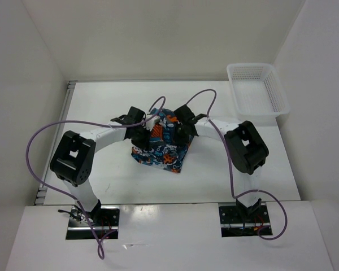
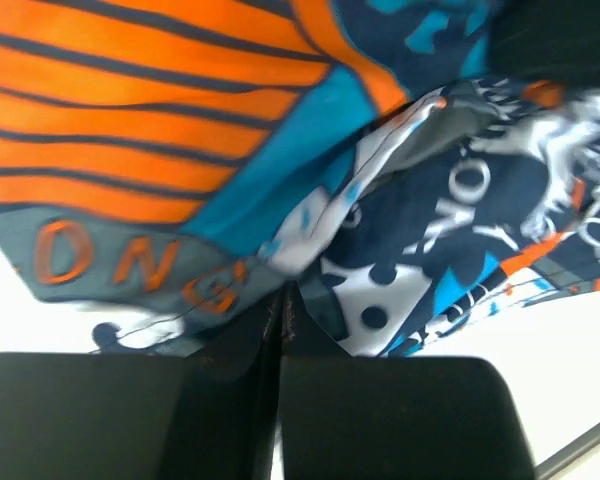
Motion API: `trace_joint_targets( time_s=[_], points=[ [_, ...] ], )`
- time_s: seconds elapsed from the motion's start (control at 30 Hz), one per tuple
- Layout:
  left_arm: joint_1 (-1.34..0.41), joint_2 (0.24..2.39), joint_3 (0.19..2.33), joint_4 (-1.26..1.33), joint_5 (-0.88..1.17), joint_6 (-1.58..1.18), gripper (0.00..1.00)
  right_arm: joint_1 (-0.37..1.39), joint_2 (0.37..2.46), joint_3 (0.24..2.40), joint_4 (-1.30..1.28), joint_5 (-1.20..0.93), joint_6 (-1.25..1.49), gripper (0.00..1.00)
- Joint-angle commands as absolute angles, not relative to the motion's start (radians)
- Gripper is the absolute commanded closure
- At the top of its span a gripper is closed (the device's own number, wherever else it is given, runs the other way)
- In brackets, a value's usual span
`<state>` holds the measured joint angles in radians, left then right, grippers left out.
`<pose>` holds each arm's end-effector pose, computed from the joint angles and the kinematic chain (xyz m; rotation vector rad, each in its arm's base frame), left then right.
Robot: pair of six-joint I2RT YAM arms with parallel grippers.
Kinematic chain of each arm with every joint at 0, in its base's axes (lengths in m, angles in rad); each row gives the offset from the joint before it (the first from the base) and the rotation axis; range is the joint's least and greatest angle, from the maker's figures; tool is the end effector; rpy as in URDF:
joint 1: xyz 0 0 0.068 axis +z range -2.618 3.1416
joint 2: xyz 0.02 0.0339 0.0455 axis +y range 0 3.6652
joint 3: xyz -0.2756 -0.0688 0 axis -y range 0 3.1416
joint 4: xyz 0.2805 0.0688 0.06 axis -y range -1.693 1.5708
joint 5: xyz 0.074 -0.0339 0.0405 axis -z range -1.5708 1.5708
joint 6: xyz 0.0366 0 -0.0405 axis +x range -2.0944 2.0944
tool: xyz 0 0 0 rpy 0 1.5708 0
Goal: Fold and stack the shorts
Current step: Fold the shorts
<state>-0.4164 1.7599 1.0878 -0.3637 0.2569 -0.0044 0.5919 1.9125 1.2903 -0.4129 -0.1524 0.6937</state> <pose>0.3478 -0.1640 0.1624 0.6293 2.5561 -0.4829 0.3550 0.2454 0.1637 0.0820 2.7356 0.6174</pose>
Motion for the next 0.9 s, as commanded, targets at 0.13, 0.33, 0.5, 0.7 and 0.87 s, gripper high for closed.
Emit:
trace_joint_targets(
  time_s=[0.13,0.33,0.5,0.7,0.87],
  points=[
    [-0.413,1.695,1.115,-0.389,0.369,0.000,0.98,0.604,1.964,1.261,-0.429,-0.017,0.723,0.79],
    [-0.404,1.605,1.305,-0.520,0.419,0.000,0.78,0.604,1.772,1.410,-0.541,0.052,0.692,0.56],
    [-0.348,1.551,1.433,-0.557,0.466,0.000,0.33,0.592,1.593,1.457,-0.592,0.136,0.672,0.03],
    [-0.255,1.497,1.465,-0.534,0.488,0.000,0.09,0.509,1.364,1.405,-0.643,0.209,0.638,0.00],
    [-0.174,1.428,1.408,-0.525,0.497,0.000,0.05,0.379,1.244,1.382,-0.745,0.225,0.620,0.00]
  ],
)
